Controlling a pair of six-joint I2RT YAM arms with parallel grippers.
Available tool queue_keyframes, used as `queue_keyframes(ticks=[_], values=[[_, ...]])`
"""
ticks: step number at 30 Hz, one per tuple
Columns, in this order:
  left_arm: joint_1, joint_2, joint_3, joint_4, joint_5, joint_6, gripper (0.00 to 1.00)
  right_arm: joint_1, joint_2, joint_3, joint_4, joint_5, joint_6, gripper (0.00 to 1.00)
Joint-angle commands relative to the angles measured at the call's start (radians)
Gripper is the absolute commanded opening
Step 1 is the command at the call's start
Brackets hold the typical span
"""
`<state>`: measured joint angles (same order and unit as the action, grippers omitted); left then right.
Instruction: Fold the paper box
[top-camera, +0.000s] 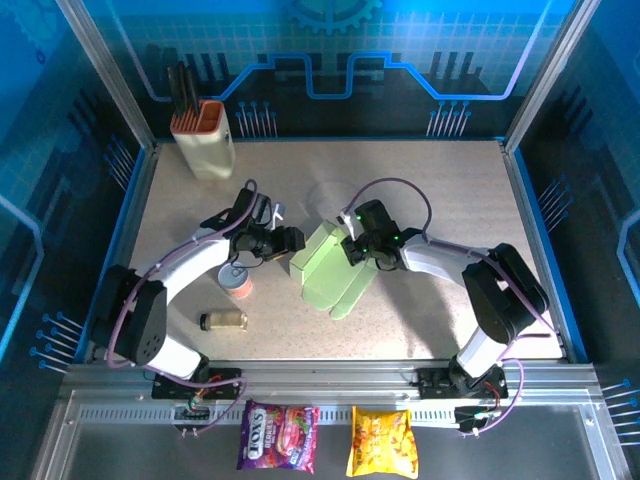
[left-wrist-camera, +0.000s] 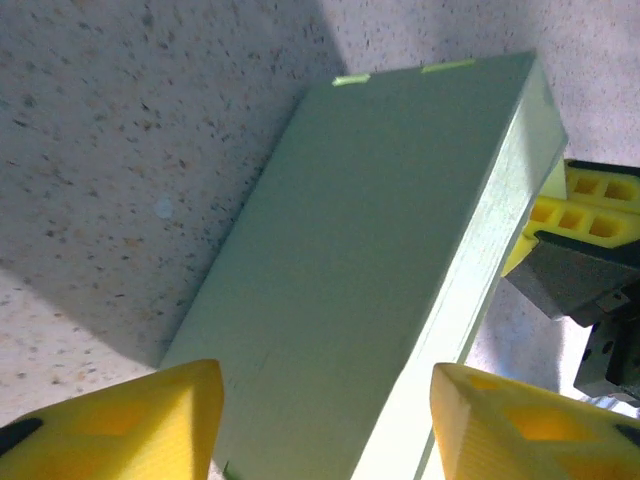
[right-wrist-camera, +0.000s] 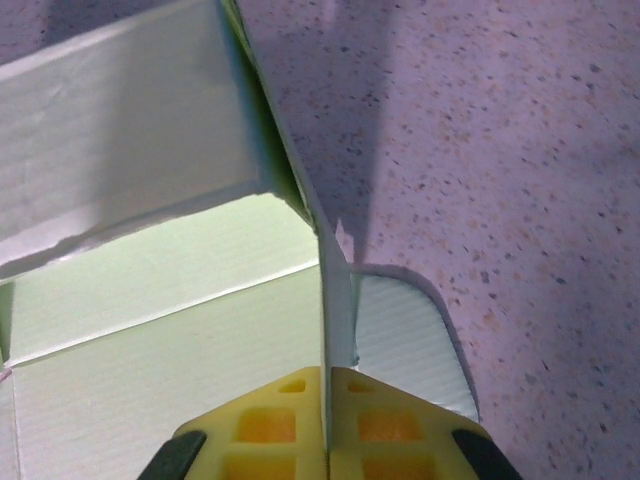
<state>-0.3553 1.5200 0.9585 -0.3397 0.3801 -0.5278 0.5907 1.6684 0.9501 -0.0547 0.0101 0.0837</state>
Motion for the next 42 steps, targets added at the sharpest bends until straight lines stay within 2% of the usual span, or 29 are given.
queue_keyframes(ticks=[1,7,11,20,29,34,42], values=[[0.004,0.021,0.014,0.068,0.110,-0.026,0.52,0.022,0.042,0.037,0.015,-0.075,-0.079,0.08],[-0.001,0.012,-0.034,0.147,0.151,-0.081,0.42,0.041,0.092,0.096,0.025,-0.126,-0.103,0.08],[-0.001,0.018,-0.062,0.183,0.160,-0.110,0.41,0.056,0.113,0.133,-0.009,-0.144,-0.105,0.09],[-0.002,0.011,-0.050,0.115,0.026,-0.075,0.44,0.081,0.077,0.151,-0.064,-0.149,-0.070,0.09],[-0.002,0.022,-0.079,0.110,0.002,-0.066,0.37,0.117,0.062,0.130,-0.060,-0.139,0.045,0.10],[-0.002,0.027,-0.092,0.097,-0.013,-0.057,0.37,0.133,0.076,0.100,-0.013,-0.075,0.097,0.17],[-0.001,0.027,-0.089,0.109,-0.006,-0.060,0.37,0.115,0.055,0.017,0.132,-0.020,0.092,0.33]])
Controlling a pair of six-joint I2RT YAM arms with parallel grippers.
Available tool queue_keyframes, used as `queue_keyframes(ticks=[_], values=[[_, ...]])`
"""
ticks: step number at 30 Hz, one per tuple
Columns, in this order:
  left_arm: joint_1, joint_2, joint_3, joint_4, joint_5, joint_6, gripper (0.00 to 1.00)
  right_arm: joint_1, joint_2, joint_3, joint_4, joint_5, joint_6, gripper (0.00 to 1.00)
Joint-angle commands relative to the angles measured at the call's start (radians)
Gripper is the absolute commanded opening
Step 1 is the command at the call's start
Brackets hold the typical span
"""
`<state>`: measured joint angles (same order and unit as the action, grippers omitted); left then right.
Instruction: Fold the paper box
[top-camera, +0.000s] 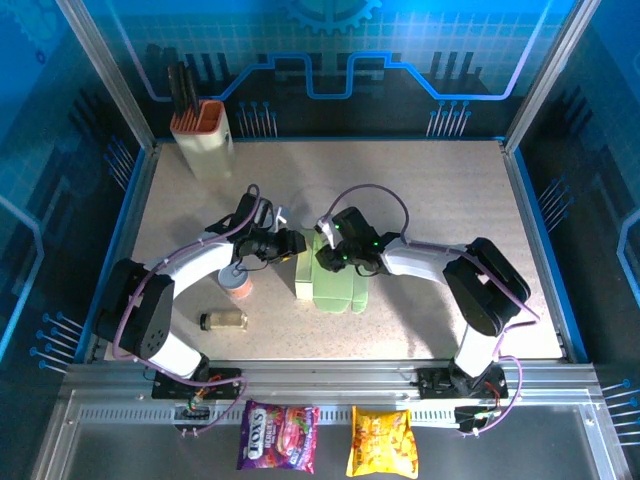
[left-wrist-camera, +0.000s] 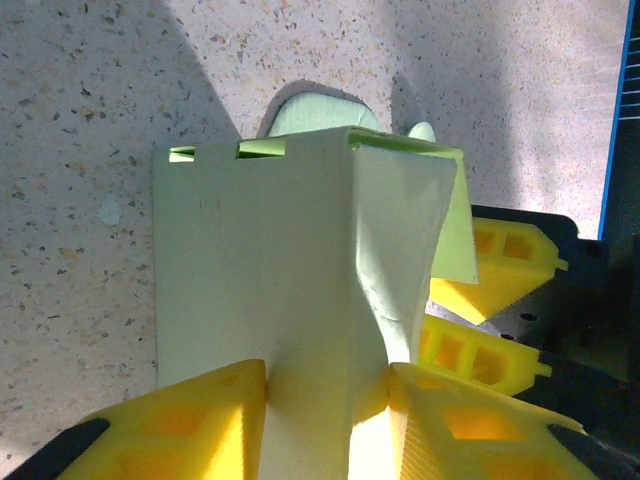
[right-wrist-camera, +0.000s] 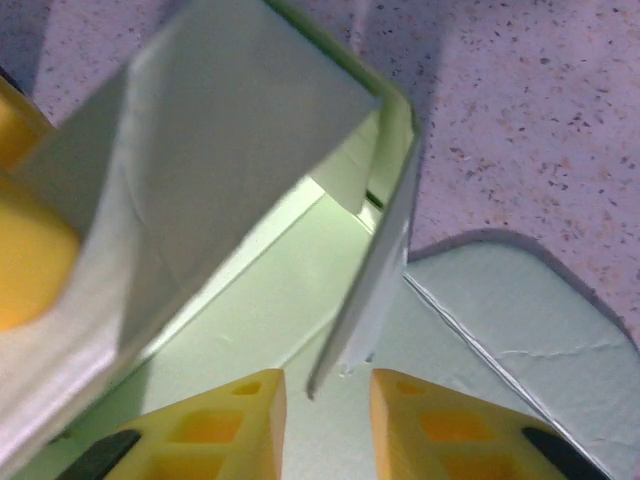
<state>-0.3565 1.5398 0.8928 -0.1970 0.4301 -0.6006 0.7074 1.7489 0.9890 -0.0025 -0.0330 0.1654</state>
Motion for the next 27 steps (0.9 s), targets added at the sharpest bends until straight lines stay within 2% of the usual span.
queue_keyframes(ticks=[1,12,18,27], values=[[0.001,0.007,-0.023,-0.033,-0.056,0.011,0.37,-0.006,-0.023,-0.029,0.094,0.028,0.013,0.34],[0.000,0.008,-0.028,-0.019,-0.053,0.002,0.37,-0.023,0.049,-0.103,0.329,-0.039,0.022,0.33],[-0.001,0.020,-0.032,0.001,-0.041,-0.014,0.37,-0.018,0.051,-0.104,0.372,-0.069,0.030,0.26],[0.000,0.032,-0.032,0.010,-0.037,-0.018,0.37,-0.019,0.032,-0.141,0.406,-0.175,0.014,0.30]])
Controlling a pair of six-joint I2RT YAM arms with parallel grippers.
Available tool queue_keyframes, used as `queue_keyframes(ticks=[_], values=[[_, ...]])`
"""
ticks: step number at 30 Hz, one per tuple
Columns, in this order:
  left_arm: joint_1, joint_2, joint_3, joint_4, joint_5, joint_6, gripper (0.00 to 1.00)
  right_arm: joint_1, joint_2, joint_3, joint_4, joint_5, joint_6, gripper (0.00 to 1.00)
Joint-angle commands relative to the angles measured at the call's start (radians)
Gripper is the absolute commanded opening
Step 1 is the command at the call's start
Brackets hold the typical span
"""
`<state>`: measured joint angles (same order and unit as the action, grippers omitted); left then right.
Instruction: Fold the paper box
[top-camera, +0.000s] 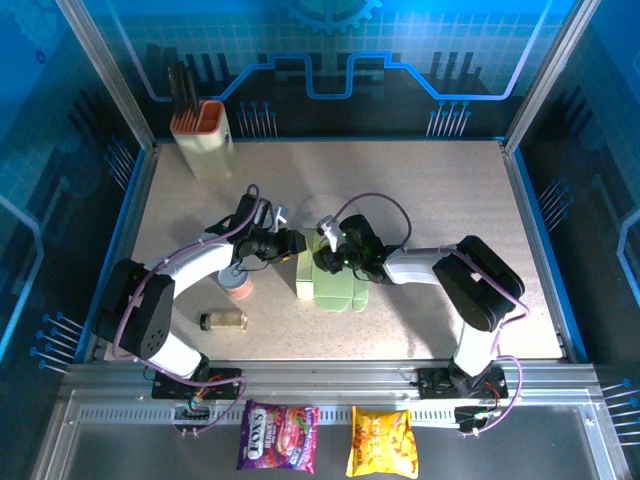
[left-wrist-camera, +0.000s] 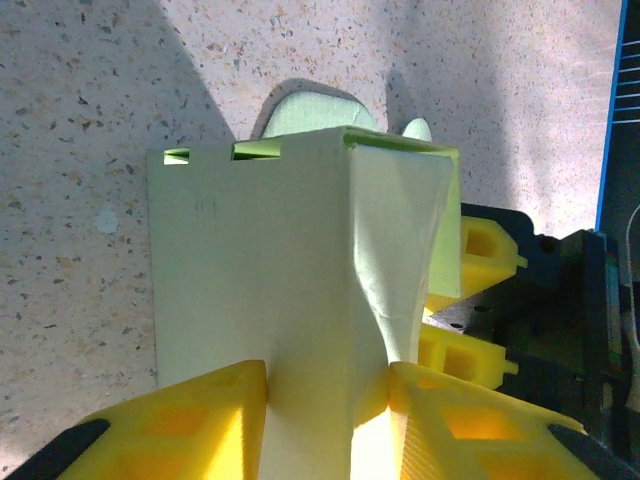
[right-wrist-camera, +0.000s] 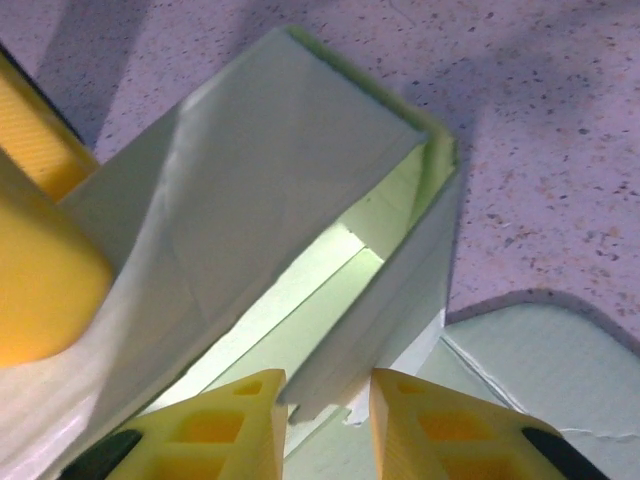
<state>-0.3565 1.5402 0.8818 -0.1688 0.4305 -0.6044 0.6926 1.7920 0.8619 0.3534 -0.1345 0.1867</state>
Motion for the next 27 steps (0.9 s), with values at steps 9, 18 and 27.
queue_keyframes(ticks=[9,18,27], values=[[0.001,0.032,-0.012,-0.044,-0.044,0.006,0.37,-0.094,-0.100,-0.120,0.104,-0.220,-0.055,0.39],[0.001,0.033,-0.007,-0.056,-0.035,0.018,0.36,-0.245,-0.142,-0.066,-0.078,-0.371,-0.204,0.50],[0.000,0.037,-0.001,-0.068,-0.024,0.031,0.36,-0.269,0.007,0.117,-0.206,-0.468,-0.455,0.52]])
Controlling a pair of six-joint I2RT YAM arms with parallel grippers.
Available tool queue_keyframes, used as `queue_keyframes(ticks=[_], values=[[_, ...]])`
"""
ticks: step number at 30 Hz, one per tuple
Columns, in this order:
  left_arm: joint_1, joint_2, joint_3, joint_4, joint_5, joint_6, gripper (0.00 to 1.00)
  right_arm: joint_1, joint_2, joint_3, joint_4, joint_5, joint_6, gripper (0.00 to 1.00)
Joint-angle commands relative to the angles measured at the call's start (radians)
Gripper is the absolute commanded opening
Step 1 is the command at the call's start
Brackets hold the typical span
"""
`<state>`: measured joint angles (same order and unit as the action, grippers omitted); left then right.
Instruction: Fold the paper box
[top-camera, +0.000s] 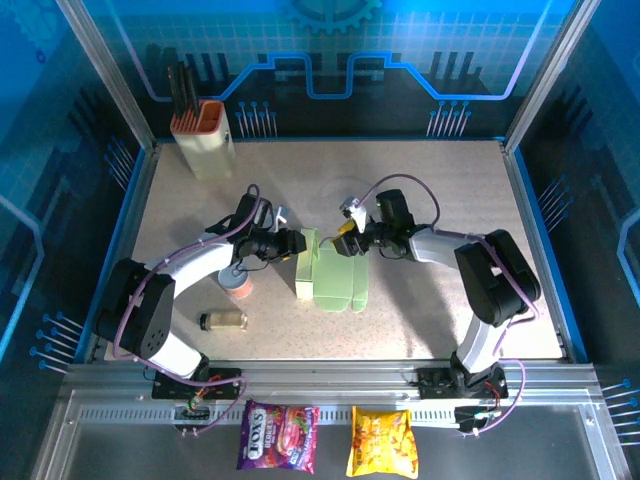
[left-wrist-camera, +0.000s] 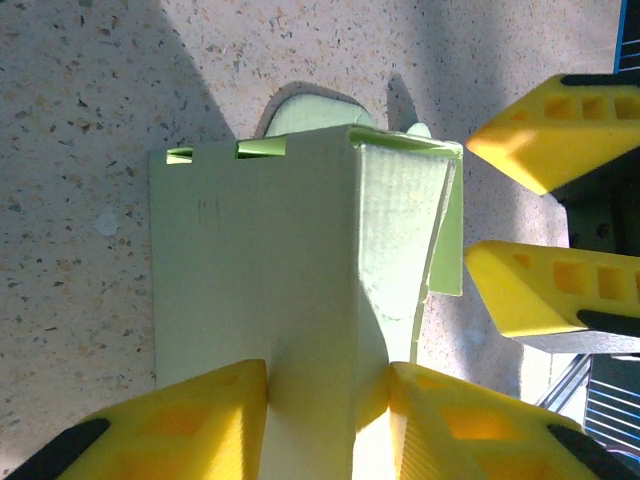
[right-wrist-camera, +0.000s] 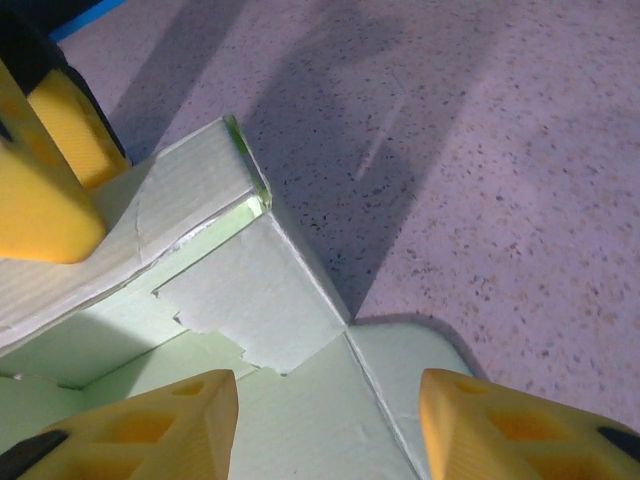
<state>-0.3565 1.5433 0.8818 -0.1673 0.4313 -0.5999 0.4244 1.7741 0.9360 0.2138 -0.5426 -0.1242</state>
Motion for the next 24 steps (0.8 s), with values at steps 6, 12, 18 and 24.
queue_keyframes(ticks=[6,12,18,24], values=[[0.001,0.038,0.006,-0.081,-0.019,0.034,0.36,-0.007,0.069,0.183,-0.244,-0.100,-0.275,0.51],[0.000,0.035,0.013,-0.094,-0.018,0.042,0.36,0.017,0.066,0.188,-0.175,-0.129,-0.490,0.53],[0.000,0.032,0.017,-0.106,-0.019,0.049,0.36,0.014,0.139,0.269,-0.213,-0.163,-0.622,0.54],[0.000,0.022,0.013,-0.110,-0.020,0.049,0.36,0.017,0.203,0.310,-0.236,-0.181,-0.734,0.56]])
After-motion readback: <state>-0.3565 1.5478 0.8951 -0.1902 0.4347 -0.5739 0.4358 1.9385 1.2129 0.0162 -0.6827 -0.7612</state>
